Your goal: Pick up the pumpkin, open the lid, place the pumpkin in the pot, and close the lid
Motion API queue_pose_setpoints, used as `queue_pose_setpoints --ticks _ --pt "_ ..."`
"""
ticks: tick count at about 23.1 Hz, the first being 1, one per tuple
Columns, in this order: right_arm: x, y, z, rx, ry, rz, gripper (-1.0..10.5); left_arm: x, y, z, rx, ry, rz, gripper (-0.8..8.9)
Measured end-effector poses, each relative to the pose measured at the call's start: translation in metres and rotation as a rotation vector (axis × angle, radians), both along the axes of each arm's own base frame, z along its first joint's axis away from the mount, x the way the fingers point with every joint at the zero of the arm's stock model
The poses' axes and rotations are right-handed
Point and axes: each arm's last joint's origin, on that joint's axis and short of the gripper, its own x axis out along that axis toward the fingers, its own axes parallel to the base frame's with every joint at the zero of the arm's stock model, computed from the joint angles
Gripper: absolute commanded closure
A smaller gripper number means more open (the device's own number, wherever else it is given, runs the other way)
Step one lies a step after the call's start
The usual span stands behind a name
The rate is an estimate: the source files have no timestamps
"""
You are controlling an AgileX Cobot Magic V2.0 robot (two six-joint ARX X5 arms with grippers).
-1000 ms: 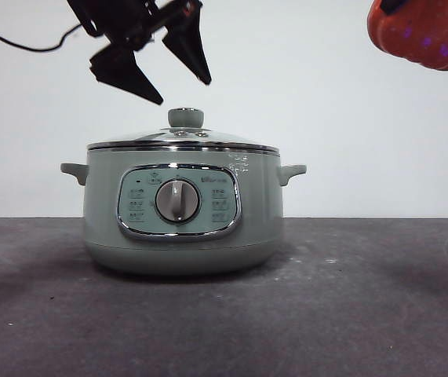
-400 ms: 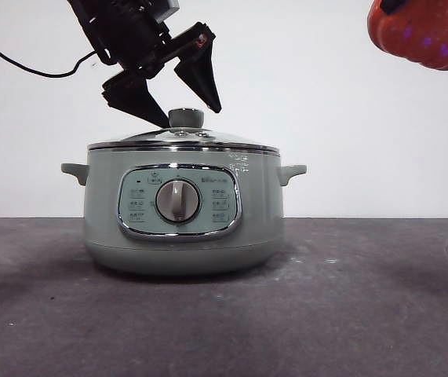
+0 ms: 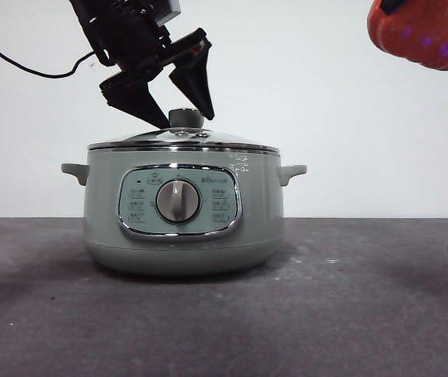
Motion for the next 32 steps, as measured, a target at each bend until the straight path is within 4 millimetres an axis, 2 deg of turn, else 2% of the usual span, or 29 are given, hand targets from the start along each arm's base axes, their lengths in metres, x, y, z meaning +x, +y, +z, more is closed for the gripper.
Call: queue_pose_setpoints --ticks 2,5,17,25,29,32 --pt "0.000 0.000 0.000 0.000 0.000 0.000 9.6 0.000 0.000 0.000 0.001 0.001 0.000 6.54" --pt "0.000 0.000 0.000 0.000 0.000 0.000 9.6 0.000 0.000 0.000 0.010 -0.007 0.003 8.20" --pt "0.000 0.000 0.000 0.000 0.000 0.000 9.6 -0.003 0.002 0.005 0.004 -0.021 0.003 8.22" --pt "0.003 0.002 0.003 0.021 -0.031 -0.001 9.6 -0.029 0.019 0.048 -0.037 -0.107 0.015 8.22" --pt "0.020 0.012 -0.001 0.043 -0.037 0.021 9.6 -0.065 0.046 0.086 -0.029 -0.159 0.075 8.22" --pt "0.045 0.028 0.000 0.047 -0.015 0.041 9.6 -0.103 0.072 0.114 -0.037 -0.200 0.116 8.22"
